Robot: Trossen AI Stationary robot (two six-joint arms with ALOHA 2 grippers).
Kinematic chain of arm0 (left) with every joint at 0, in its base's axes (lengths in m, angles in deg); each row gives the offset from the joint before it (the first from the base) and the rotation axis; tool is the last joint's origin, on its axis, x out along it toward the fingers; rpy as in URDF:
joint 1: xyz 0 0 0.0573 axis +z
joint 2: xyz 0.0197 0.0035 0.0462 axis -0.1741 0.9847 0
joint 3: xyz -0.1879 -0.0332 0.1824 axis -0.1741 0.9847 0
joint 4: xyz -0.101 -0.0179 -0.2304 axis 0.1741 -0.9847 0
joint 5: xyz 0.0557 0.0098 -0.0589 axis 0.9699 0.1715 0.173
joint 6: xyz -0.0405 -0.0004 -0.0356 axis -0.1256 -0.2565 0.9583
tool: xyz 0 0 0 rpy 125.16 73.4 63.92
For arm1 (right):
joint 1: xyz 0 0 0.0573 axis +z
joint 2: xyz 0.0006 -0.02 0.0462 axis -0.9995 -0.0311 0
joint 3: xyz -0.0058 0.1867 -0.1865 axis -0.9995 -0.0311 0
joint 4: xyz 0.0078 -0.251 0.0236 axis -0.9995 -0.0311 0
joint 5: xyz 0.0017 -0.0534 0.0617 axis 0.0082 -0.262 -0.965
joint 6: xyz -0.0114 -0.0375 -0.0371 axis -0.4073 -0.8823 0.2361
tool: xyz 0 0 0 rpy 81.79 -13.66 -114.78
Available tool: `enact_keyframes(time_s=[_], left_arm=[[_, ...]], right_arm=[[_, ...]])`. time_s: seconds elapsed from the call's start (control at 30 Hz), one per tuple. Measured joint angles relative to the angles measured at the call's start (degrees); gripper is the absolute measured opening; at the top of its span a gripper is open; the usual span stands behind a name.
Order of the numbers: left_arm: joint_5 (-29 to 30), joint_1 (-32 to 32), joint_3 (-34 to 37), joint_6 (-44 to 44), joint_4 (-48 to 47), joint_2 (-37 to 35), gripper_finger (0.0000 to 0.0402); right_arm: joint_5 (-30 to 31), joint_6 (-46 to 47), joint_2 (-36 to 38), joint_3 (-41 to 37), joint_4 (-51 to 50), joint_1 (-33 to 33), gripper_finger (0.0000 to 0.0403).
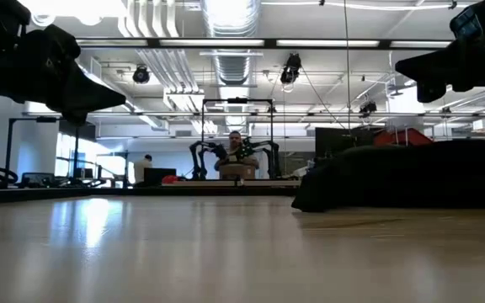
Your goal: Unpack backpack
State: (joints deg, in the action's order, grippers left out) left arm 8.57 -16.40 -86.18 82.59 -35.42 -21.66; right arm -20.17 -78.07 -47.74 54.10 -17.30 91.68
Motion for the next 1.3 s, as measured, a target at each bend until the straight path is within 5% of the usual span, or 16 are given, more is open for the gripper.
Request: enact_keyframes(time_s=[1.3], left_arm=[[0.0, 0.0, 0.0, 0.0, 0.0, 0.0, 0.0]], right_arm=[[0.0, -0.25, -0.07, -0.02, 2.13, -0.02, 0.0]])
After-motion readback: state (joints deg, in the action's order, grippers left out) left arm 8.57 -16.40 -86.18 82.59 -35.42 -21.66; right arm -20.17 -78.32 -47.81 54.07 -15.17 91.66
